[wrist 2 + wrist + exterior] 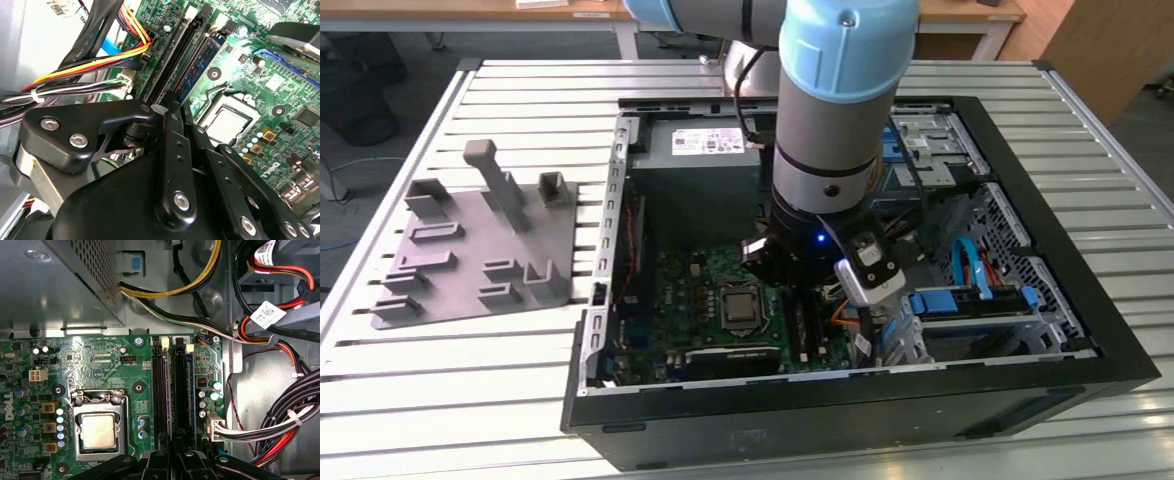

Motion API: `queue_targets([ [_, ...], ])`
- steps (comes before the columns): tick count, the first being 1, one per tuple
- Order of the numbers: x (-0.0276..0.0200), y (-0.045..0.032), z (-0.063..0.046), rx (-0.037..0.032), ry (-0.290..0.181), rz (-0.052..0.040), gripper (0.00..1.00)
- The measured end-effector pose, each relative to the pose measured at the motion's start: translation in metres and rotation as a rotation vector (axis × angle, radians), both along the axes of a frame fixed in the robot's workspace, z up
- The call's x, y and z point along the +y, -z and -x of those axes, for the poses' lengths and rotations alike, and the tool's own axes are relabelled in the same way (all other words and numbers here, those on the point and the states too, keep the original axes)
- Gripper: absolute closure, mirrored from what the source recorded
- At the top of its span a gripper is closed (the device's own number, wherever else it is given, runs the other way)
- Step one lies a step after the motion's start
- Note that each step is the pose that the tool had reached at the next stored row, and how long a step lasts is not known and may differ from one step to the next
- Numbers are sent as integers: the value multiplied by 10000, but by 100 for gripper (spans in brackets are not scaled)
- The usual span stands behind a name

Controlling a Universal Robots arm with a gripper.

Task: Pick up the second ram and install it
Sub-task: 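Insert the second ram into the second slot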

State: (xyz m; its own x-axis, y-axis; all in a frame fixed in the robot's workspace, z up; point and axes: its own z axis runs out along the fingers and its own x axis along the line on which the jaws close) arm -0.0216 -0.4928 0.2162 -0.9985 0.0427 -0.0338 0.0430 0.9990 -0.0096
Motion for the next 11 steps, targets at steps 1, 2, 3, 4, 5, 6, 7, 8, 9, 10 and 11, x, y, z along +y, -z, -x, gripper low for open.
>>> queue_targets([
  [1, 0, 2, 0, 0, 1, -1, 86],
  [2, 0, 5, 0, 0, 1, -1, 86],
  [3, 1, 8, -1, 0, 0, -3, 86],
  [4, 1, 10, -1, 0, 0, -2, 86],
  [5, 2, 12, -1, 0, -1, -2, 86],
  [6, 4, 13, -1, 0, -2, -2, 86],
  [7, 5, 15, 0, 0, -2, -2, 86],
  [8, 5, 15, 0, 0, -1, -1, 86],
  [9, 5, 15, 1, 0, -1, -1, 86],
  [10, 5, 15, 1, 0, 0, -1, 86],
  [11, 6, 16, 1, 0, -1, -2, 86],
])
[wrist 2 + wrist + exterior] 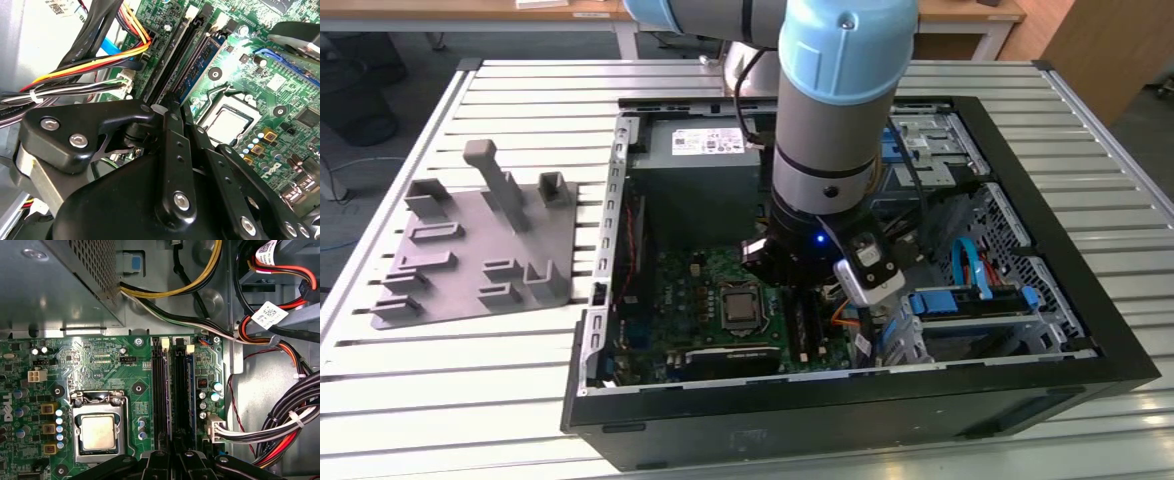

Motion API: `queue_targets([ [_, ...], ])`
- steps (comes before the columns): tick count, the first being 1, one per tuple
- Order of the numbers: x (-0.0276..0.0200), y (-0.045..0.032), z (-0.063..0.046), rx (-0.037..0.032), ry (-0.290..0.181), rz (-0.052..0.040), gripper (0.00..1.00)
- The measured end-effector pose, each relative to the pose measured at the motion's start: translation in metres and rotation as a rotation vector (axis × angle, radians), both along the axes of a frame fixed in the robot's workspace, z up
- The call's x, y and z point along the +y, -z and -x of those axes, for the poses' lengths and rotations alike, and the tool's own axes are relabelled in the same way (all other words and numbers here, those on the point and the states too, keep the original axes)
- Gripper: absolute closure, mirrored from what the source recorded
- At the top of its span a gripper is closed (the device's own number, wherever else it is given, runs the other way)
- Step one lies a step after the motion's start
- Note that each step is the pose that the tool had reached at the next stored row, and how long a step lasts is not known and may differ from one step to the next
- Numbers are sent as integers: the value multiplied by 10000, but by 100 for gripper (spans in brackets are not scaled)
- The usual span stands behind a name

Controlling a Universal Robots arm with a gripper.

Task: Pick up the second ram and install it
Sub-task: 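Insert the second ram into the second slot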

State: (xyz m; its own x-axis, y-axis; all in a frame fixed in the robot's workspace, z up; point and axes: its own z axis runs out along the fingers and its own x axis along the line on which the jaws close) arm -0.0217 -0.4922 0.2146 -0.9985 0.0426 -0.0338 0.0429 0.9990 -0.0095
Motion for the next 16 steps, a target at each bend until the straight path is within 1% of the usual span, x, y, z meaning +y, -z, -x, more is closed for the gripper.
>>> queue_targets([
  [5, 21, 1, 0, -1, 0, -1, 86],
  [16, 18, 1, 1, 0, 2, -1, 86],
])
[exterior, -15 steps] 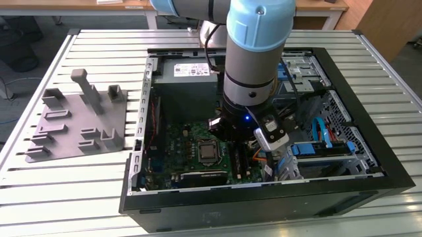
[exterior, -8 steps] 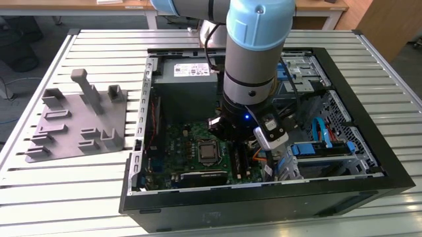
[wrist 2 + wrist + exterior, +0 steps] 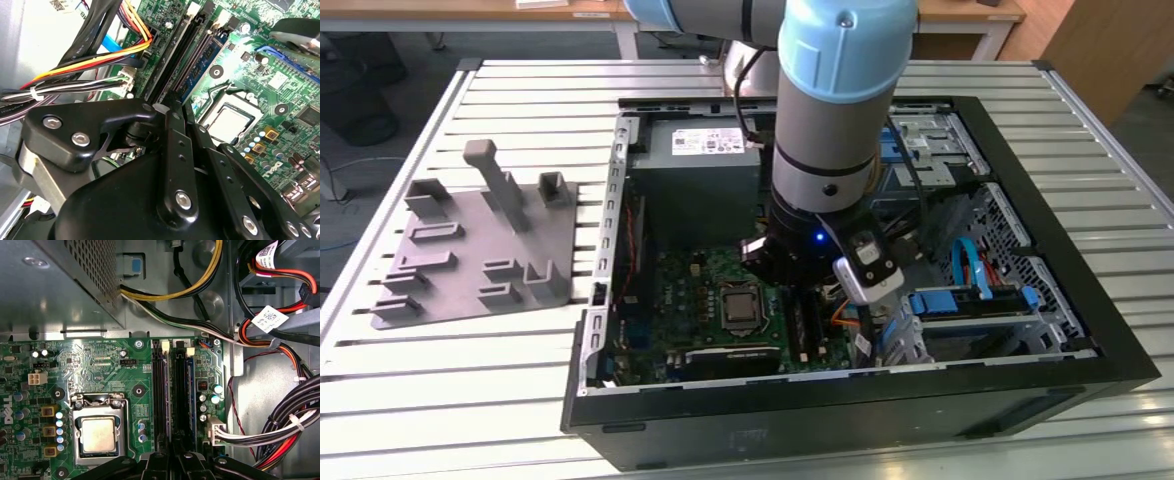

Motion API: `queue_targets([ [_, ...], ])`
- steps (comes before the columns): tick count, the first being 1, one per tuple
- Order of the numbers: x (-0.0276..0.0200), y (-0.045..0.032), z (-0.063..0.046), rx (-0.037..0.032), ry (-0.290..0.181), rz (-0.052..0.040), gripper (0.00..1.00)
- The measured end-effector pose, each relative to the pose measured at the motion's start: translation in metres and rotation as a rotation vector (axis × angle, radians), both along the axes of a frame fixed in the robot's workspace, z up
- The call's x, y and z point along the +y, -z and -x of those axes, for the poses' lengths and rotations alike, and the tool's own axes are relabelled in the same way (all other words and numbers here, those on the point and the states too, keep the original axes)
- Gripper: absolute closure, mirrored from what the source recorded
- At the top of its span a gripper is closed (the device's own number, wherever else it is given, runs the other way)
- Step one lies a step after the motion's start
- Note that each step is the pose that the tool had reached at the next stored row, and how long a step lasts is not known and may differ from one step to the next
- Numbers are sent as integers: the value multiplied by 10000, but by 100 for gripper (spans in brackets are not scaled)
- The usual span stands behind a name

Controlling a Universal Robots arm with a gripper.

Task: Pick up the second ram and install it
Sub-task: 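Insert the second ram into the second slot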

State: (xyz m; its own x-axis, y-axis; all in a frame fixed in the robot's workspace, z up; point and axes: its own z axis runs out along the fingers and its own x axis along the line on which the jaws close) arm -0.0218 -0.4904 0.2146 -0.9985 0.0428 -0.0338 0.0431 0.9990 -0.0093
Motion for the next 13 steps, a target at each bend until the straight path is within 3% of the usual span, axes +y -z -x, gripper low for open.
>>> queue_targets([
  [9, -19, 1, -5, 0, -51, 0, 86],
  [13, -8, 6, -7, 0, -105, -46, 86],
])
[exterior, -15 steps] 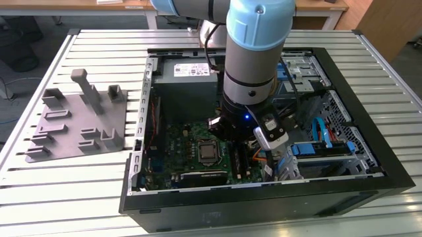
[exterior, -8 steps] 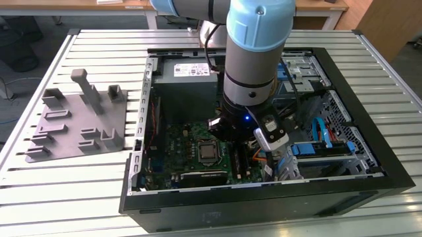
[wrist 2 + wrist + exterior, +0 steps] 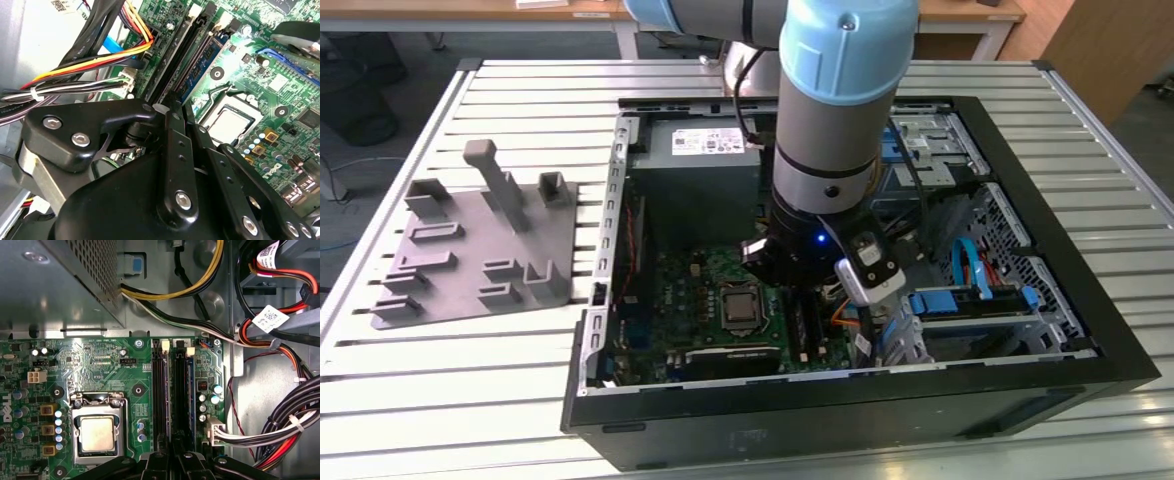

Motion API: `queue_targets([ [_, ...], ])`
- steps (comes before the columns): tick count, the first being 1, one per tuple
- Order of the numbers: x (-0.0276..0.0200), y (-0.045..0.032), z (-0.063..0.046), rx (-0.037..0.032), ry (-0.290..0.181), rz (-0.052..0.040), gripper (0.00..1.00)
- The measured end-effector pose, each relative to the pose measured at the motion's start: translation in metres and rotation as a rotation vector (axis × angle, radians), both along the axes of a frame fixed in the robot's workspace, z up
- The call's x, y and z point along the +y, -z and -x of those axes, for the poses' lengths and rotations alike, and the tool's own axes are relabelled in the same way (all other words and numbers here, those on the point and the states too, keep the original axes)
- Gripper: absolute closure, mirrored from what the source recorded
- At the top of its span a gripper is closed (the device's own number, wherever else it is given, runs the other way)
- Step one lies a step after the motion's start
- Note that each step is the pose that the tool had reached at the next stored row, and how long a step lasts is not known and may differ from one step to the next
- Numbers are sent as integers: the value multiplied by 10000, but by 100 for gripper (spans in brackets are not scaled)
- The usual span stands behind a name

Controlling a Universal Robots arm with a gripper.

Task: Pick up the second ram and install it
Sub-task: 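Insert the second ram into the second slot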

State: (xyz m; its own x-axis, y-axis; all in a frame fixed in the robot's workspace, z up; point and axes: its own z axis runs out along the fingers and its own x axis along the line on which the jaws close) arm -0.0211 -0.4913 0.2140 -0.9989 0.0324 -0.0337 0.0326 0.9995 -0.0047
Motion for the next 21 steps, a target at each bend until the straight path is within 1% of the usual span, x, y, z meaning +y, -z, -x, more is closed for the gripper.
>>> queue_targets([
  [7, 0, 11, 0, 0, -69, -10, 86],
  [16, 0, 59, 0, 0, -70, -11, 86],
  [21, 0, 61, 0, 0, -71, -10, 86],
])
